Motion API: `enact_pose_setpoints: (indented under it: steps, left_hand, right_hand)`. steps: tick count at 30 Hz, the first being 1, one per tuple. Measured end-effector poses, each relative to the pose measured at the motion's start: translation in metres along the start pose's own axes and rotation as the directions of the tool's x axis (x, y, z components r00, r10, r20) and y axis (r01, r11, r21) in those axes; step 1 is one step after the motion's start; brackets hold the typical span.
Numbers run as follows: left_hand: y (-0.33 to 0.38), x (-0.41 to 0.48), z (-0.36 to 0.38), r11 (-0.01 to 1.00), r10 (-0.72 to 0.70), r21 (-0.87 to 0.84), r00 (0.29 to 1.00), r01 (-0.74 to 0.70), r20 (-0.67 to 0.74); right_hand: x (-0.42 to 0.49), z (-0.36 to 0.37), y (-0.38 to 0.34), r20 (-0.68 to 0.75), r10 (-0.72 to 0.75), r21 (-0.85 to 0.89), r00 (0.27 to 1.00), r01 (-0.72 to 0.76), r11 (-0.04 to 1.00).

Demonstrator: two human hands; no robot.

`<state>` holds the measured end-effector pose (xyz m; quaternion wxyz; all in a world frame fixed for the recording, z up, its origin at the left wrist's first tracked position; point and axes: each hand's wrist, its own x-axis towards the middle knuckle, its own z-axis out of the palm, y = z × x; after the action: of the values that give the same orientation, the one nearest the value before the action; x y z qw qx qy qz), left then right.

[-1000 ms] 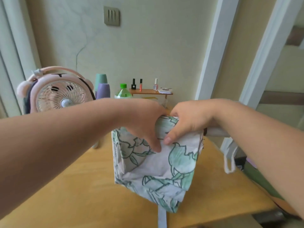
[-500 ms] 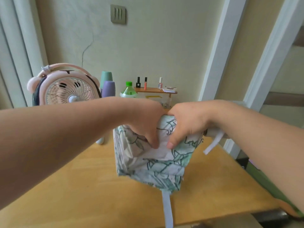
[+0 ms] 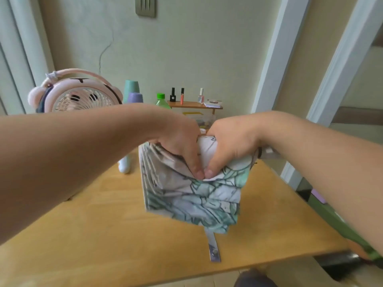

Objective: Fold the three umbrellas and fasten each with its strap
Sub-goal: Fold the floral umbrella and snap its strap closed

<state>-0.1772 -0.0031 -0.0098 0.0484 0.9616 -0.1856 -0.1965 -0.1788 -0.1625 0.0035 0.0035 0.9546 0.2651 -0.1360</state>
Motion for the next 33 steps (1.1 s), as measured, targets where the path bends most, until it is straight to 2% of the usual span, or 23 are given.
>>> enact_pose_setpoints:
  steps: [2, 4, 6, 7, 8, 10, 12, 13, 15, 17, 19, 21, 22, 24, 25, 27, 28, 29, 31, 33]
  left_hand:
    - [0.016, 0.002, 0.01, 0.954, -0.009, 0.284, 0.953, 0.099, -0.302]
    - [0.024, 0.003, 0.02, 0.943, -0.002, 0.302, 0.912, 0.137, -0.41]
    - [0.025, 0.001, 0.019, 0.956, -0.011, 0.27, 0.93, 0.118, -0.367]
    - [0.024, 0.0, 0.016, 0.963, -0.013, 0.251, 0.945, 0.1, -0.326]
    - [0.02, -0.001, 0.012, 0.974, -0.023, 0.212, 0.962, 0.083, -0.272]
    - [0.009, -0.003, 0.006, 0.996, -0.074, 0.029, 0.986, 0.079, -0.146]
    - [-0.001, -0.005, 0.004, 0.992, -0.078, -0.104, 0.994, 0.069, -0.078]
    - [-0.002, -0.003, 0.004, 0.995, -0.065, -0.087, 0.994, 0.058, -0.086]
    - [0.005, 0.001, 0.008, 0.999, -0.037, 0.011, 0.987, 0.039, -0.157]
    - [0.012, 0.003, 0.011, 0.998, -0.034, 0.045, 0.981, 0.043, -0.192]
    - [0.012, 0.0, 0.008, 0.998, -0.063, -0.019, 0.995, 0.061, -0.077]
    - [0.012, -0.003, 0.01, 0.995, -0.065, -0.074, 0.998, 0.065, 0.007]
    - [0.012, -0.001, 0.011, 0.996, -0.054, -0.069, 0.999, 0.053, -0.008]
    - [0.008, 0.005, 0.016, 0.999, -0.041, -0.035, 0.997, 0.039, -0.067]
    - [0.005, 0.006, 0.017, 0.997, -0.055, -0.053, 0.998, 0.054, -0.023]
    - [-0.004, 0.004, 0.018, 0.983, -0.06, -0.157, 0.978, 0.093, 0.2]
    - [-0.007, 0.004, 0.016, 0.976, -0.035, -0.197, 0.958, 0.093, 0.283]
    - [-0.008, 0.005, 0.016, 0.976, -0.022, -0.202, 0.955, 0.085, 0.297]
    - [-0.002, 0.007, 0.019, 0.997, -0.043, -0.049, 0.988, 0.051, 0.148]
    - [0.009, 0.009, 0.03, 0.966, -0.028, 0.252, 0.995, 0.051, -0.094]
  right_hand:
    - [0.0, 0.0, 0.014, 0.137, 0.007, 0.215, 0.99, -0.037, 0.976]
    - [0.0, 0.0, 0.021, 0.24, -0.023, 0.327, 0.97, -0.058, 0.943]
    - [0.001, 0.001, 0.021, 0.257, -0.035, 0.329, 0.966, -0.053, 0.943]
    - [0.001, 0.002, 0.017, 0.21, -0.02, 0.282, 0.978, -0.041, 0.959]
    - [0.003, 0.003, 0.013, 0.129, 0.004, 0.189, 0.992, -0.029, 0.982]
    - [0.006, 0.008, 0.002, -0.051, 0.014, -0.045, 0.999, -0.017, 0.999]
    - [0.009, 0.014, -0.005, -0.164, -0.011, -0.163, 0.986, -0.016, 0.987]
    - [0.009, 0.013, -0.005, -0.159, -0.01, -0.163, 0.987, -0.017, 0.986]
    - [0.008, 0.009, 0.0, -0.044, 0.015, -0.12, 0.999, -0.02, 0.993]
    - [0.011, 0.007, 0.014, 0.104, 0.044, 0.032, 0.994, -0.048, 0.998]
    - [0.01, 0.007, 0.021, 0.225, 0.045, 0.197, 0.973, -0.091, 0.976]
    - [0.014, 0.009, 0.025, 0.267, 0.014, 0.232, 0.963, -0.078, 0.969]
    - [0.015, 0.011, 0.023, 0.247, 0.002, 0.208, 0.969, -0.055, 0.977]
    - [0.018, 0.019, 0.015, 0.102, 0.01, 0.08, 0.995, -0.018, 0.997]
    - [0.019, 0.026, 0.01, 0.015, -0.001, 0.009, 1.0, 0.001, 1.0]
    - [0.022, 0.038, 0.002, -0.077, -0.036, -0.071, 0.996, 0.031, 0.997]
    - [0.022, 0.039, 0.001, -0.067, -0.036, -0.065, 0.997, 0.032, 0.997]
    - [0.02, 0.038, 0.0, -0.019, -0.024, -0.049, 1.0, 0.023, 0.999]
    - [0.017, 0.032, 0.006, 0.123, 0.012, 0.034, 0.992, -0.017, 0.999]
    - [0.015, 0.029, 0.017, 0.261, 0.031, 0.212, 0.965, -0.089, 0.973]
